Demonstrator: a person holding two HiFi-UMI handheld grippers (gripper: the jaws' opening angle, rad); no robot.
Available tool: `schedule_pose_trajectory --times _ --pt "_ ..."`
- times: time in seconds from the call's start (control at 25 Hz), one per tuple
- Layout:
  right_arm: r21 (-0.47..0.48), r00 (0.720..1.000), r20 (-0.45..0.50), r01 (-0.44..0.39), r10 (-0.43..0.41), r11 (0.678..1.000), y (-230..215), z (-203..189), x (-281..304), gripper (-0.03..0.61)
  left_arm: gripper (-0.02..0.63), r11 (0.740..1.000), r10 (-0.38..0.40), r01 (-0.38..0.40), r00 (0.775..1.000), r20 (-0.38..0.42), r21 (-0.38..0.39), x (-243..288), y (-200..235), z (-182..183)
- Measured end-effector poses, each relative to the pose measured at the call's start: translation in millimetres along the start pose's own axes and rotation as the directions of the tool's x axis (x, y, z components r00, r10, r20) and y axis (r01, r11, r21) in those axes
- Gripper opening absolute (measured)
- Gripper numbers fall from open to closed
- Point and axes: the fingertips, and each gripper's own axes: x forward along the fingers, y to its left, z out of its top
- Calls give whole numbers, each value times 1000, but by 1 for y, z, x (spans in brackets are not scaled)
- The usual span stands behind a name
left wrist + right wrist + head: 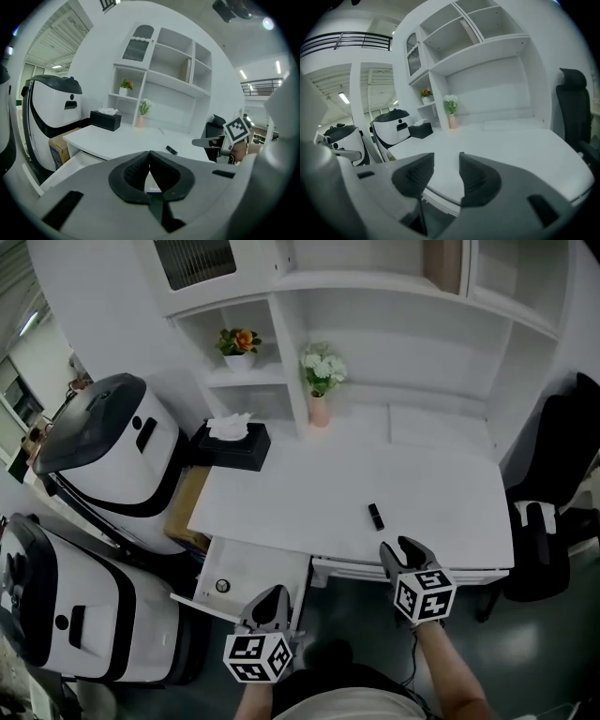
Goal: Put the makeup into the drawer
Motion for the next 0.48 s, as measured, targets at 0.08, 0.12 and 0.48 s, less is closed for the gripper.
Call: schedule_pose_trajectory --times 0.08,0.12,0.48 --pt "-9 1000 -26 -1 0 1000 -6 -3 11 152 5 1000 7 -7 1000 -8 -3 5 0 0" --pt "-12 999 -40 1 -1 1000 -9 -5 16 150 5 1000 11 -11 1000 -12 -6 7 0 -1" --pt "-75 990 -141 12 -23 997 -28 -18 63 152 5 999 44 -45 999 -30 -17 19 11 2"
